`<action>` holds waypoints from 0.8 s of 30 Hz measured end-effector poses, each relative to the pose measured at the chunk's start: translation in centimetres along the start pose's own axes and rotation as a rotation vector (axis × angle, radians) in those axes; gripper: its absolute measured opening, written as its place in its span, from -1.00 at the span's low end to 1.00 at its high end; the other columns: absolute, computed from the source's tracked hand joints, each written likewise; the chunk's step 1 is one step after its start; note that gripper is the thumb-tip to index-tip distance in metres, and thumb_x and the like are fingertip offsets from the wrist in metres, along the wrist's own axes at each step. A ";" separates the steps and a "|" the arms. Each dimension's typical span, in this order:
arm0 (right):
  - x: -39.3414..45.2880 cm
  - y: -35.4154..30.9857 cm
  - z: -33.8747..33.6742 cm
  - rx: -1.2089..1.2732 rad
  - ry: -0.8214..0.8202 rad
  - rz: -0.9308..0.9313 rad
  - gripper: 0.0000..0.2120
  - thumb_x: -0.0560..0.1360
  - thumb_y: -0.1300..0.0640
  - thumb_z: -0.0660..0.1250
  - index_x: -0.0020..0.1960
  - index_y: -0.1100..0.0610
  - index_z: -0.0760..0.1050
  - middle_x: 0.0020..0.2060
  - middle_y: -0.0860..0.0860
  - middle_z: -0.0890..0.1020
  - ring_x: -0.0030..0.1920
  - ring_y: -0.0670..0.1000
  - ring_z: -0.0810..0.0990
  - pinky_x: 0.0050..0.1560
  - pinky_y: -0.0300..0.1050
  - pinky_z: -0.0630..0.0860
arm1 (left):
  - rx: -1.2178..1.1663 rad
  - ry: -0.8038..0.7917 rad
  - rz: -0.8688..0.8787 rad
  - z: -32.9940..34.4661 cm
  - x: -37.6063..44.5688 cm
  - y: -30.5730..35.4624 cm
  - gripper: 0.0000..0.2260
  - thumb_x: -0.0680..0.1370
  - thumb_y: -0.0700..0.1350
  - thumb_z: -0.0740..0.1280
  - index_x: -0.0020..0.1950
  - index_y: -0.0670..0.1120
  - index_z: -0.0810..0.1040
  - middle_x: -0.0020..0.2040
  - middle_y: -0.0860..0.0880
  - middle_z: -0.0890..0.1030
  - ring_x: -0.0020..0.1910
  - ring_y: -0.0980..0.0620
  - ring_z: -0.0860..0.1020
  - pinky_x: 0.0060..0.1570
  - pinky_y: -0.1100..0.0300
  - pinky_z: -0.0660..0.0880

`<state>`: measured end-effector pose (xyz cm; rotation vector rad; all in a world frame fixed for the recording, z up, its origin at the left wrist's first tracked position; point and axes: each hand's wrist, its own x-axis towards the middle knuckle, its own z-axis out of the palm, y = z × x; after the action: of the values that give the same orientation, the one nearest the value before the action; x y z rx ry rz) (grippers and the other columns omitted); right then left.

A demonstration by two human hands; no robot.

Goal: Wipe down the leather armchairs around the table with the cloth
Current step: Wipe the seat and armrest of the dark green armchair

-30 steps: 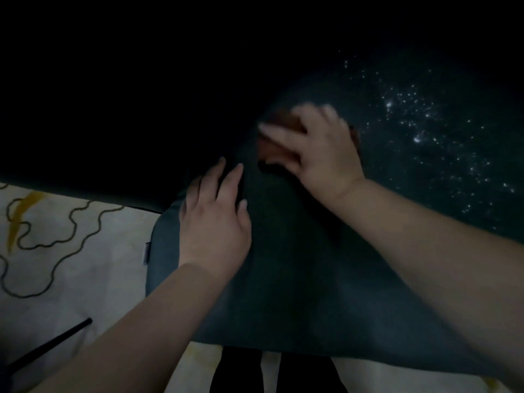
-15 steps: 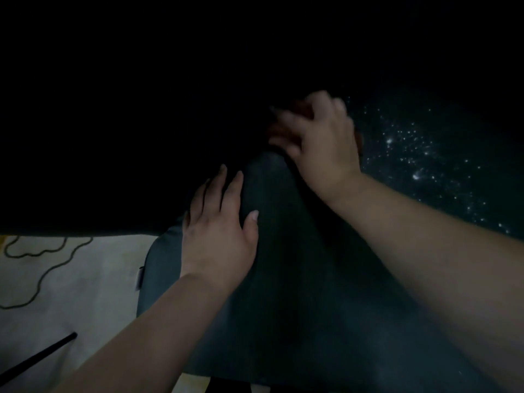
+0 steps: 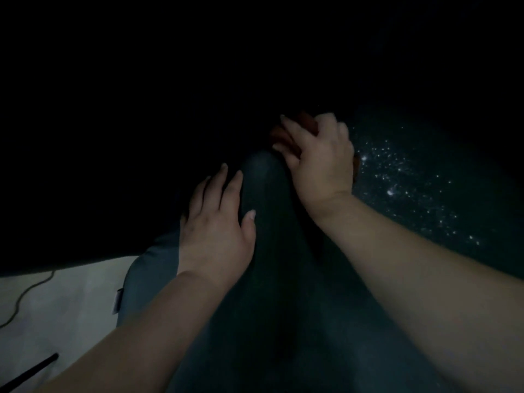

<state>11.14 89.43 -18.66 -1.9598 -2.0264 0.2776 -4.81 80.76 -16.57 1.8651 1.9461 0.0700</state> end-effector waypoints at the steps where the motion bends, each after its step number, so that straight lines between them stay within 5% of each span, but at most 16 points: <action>1: -0.9 -0.2 0.1 0.001 0.011 0.030 -0.54 0.51 -0.07 0.36 0.40 -0.11 0.43 0.10 0.15 0.47 0.06 0.20 0.42 0.02 0.05 0.39 | -0.004 -0.002 -0.006 0.0 0.1 0.2 -0.45 0.56 0.04 0.20 0.53 -0.02 0.20 0.55 -0.01 0.15 0.48 -0.06 0.12 0.35 -0.11 0.23; 8: -6.9 2.1 -1.8 0.022 -0.115 -0.188 -0.39 0.32 0.12 0.55 0.34 -0.06 0.51 -0.02 0.17 0.53 -0.08 0.21 0.49 -0.10 0.03 0.42 | 0.017 -0.032 0.034 -0.3 0.2 1.4 -0.46 0.56 0.01 0.23 0.53 -0.04 0.20 0.55 -0.01 0.13 0.47 -0.05 0.10 0.31 -0.15 0.26; 13: -2.9 2.9 -1.3 -0.041 -0.030 0.061 -0.48 0.48 0.03 0.42 0.42 -0.09 0.42 0.11 0.17 0.46 0.07 0.22 0.42 0.05 0.08 0.38 | 0.033 -0.014 0.072 0.5 0.2 2.5 -0.48 0.57 -0.02 0.21 0.52 -0.06 0.22 0.55 -0.04 0.15 0.47 -0.07 0.11 0.36 -0.12 0.21; 17: -10.7 1.3 -1.8 0.031 -0.062 0.021 -0.28 0.28 0.11 0.57 0.40 -0.06 0.44 0.07 0.17 0.51 -0.02 0.17 0.46 -0.05 0.05 0.45 | 0.035 0.018 0.075 0.8 -0.3 3.1 -0.49 0.57 -0.07 0.22 0.51 -0.10 0.24 0.53 -0.08 0.18 0.46 -0.11 0.15 0.37 -0.13 0.20; 21: -13.8 3.9 -2.9 -0.003 -0.106 -0.120 -0.28 0.26 0.14 0.60 0.38 -0.07 0.47 0.02 0.16 0.54 -0.05 0.17 0.47 -0.09 0.00 0.43 | 0.035 0.044 0.122 1.1 -1.2 2.9 -0.50 0.55 -0.13 0.28 0.48 -0.15 0.31 0.50 -0.13 0.25 0.43 -0.17 0.23 0.37 -0.16 0.23; 24: -8.9 6.6 -2.8 -0.042 0.001 0.078 -0.40 0.39 0.15 0.51 0.38 -0.10 0.46 0.10 0.19 0.50 0.04 0.23 0.46 0.03 0.09 0.45 | 0.043 0.059 0.153 1.4 -1.7 2.7 -0.51 0.54 -0.14 0.29 0.46 -0.17 0.33 0.49 -0.14 0.28 0.41 -0.19 0.25 0.35 -0.18 0.25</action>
<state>18.52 80.63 -19.09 -2.0667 -1.9731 0.2535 -1.78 79.03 -16.51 2.0594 1.8539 0.1315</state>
